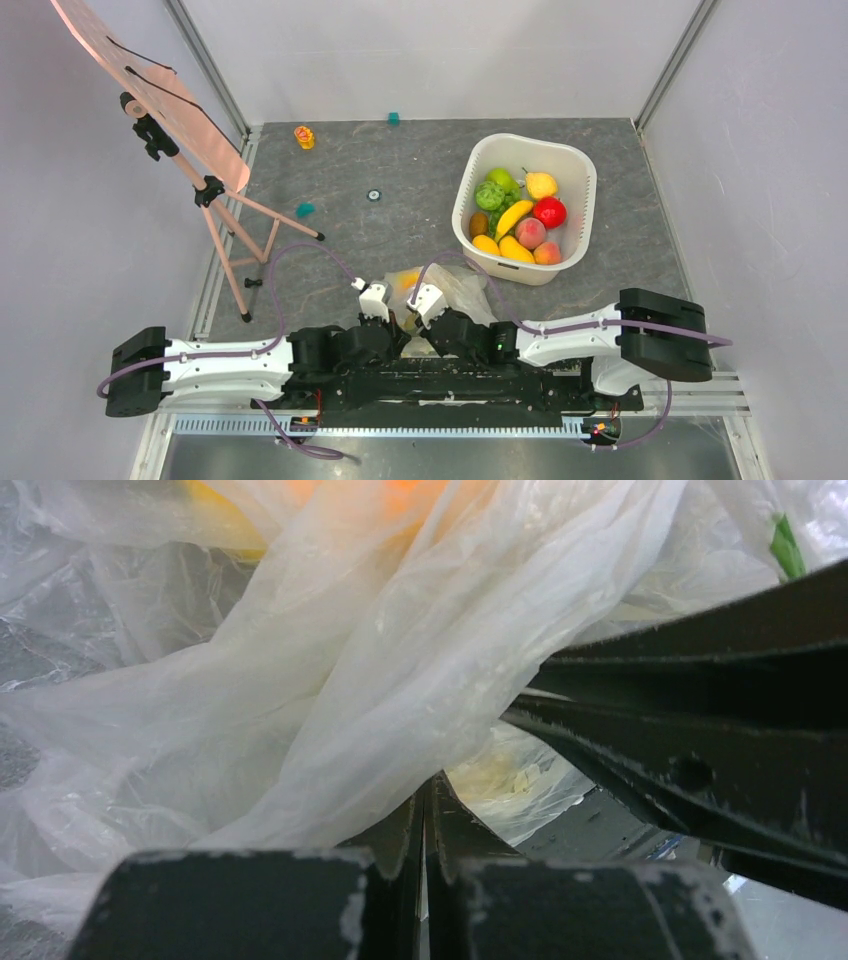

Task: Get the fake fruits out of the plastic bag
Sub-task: Take out the fake fruit from the plastic bag.

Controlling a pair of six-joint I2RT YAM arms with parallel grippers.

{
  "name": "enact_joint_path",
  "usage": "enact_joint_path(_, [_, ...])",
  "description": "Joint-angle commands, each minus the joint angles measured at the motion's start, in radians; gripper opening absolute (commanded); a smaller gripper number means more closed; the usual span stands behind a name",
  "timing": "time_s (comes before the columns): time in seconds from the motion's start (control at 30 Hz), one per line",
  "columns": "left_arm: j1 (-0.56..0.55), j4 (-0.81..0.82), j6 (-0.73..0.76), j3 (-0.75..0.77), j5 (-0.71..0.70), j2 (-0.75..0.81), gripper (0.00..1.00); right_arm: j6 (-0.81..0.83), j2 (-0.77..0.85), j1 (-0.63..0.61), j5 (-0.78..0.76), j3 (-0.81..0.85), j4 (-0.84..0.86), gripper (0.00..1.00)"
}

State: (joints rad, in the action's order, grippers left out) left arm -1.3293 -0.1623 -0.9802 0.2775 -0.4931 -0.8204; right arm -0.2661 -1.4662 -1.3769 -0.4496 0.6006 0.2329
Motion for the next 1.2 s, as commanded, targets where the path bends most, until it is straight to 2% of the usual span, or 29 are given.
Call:
enact_joint_path(0.0, [-0.003, 0.036, -0.020, -0.014, -0.023, 0.006, 0.02, 0.001, -0.034, 0.028, -0.022, 0.041, 0.067, 0.17])
enact_joint_path(0.23, [-0.004, 0.043, -0.024, -0.023, -0.022, -0.006, 0.02, 0.061, -0.114, 0.037, -0.022, 0.081, 0.068, 0.21])
enact_joint_path(0.77, [-0.002, 0.017, -0.044, -0.050, -0.038, 0.030, 0.02, 0.191, -0.127, 0.125, 0.004, 0.178, 0.034, 0.42])
enact_joint_path(0.87, [-0.002, 0.011, -0.047, -0.054, -0.039, 0.035, 0.02, 0.206, -0.133, 0.152, 0.033, 0.186, 0.024, 0.48])
enact_joint_path(1.17, [-0.002, 0.002, -0.052, -0.055, -0.050, 0.040, 0.02, 0.257, -0.172, 0.200, 0.095, 0.204, 0.009, 0.76])
